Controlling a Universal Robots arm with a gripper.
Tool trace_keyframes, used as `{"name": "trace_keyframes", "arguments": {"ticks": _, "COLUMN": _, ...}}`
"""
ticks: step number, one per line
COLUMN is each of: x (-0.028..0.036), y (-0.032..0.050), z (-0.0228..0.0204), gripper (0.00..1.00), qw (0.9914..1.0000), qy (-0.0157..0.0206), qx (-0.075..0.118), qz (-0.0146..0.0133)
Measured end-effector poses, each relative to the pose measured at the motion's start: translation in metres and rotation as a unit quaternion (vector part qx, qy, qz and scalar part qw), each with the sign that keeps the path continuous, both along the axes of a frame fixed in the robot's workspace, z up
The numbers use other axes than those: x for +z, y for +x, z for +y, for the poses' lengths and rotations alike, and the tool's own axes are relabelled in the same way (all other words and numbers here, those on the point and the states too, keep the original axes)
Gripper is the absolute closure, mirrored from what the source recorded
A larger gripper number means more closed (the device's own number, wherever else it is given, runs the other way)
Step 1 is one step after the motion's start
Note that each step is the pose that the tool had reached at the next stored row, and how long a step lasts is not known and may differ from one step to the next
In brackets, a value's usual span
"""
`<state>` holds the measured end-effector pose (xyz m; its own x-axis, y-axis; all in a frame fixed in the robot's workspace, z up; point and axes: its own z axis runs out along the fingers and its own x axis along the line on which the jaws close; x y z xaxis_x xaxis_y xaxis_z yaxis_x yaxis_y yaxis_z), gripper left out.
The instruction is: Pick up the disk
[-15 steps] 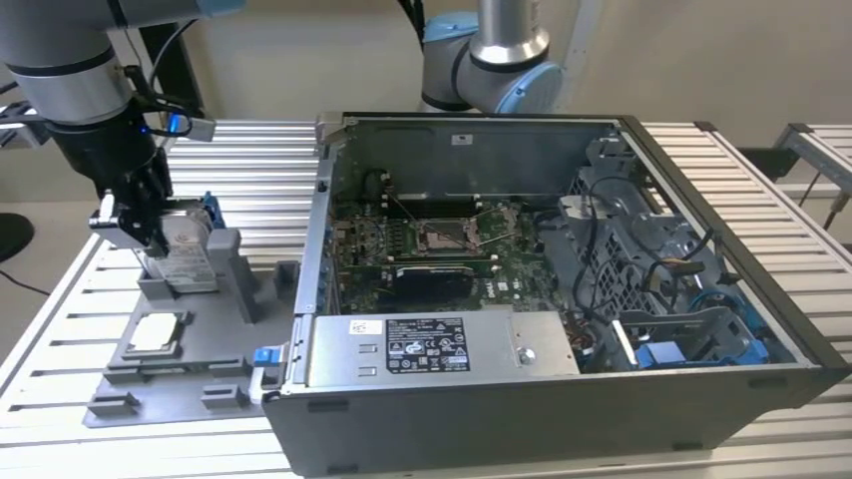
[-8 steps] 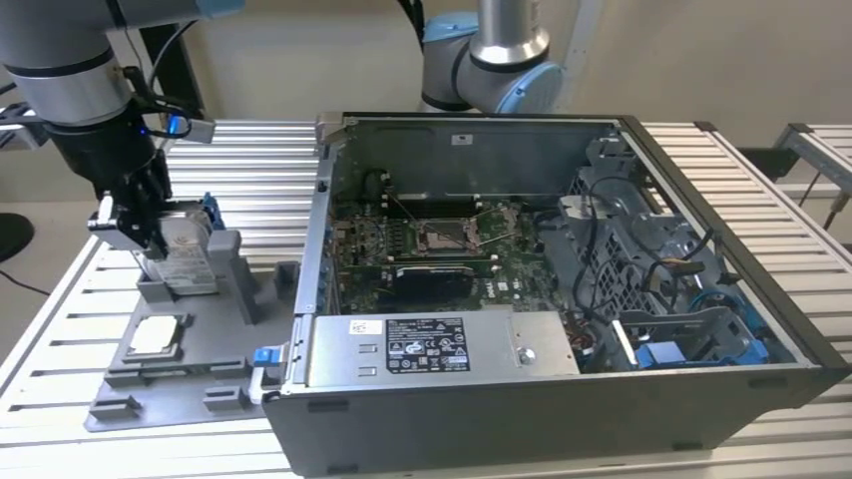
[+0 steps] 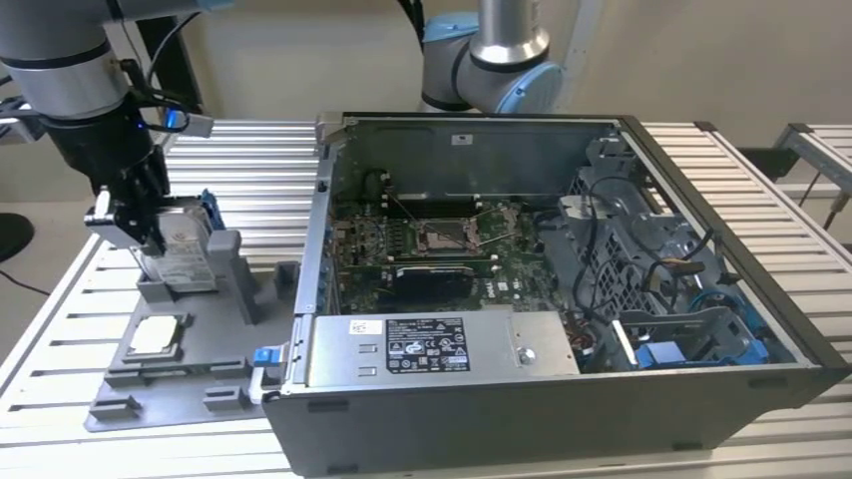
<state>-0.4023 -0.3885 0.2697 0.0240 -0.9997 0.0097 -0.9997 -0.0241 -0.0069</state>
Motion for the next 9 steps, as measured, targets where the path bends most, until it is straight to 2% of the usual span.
{"name": "trace_keyframes", "arguments": {"ticks": 4, "x": 0.0125, "y": -0.0001, "z": 0.0, "gripper": 1.0, "qw": 1.0, "qy": 0.0, "qx": 0.0, "qz": 0.0}}
{"name": "trace_keyframes", "arguments": {"ticks": 9, "x": 0.0331, "y": -0.0001, "z": 0.0, "gripper": 1.0, "qw": 1.0, "qy": 0.0, "qx": 0.0, "qz": 0.0}}
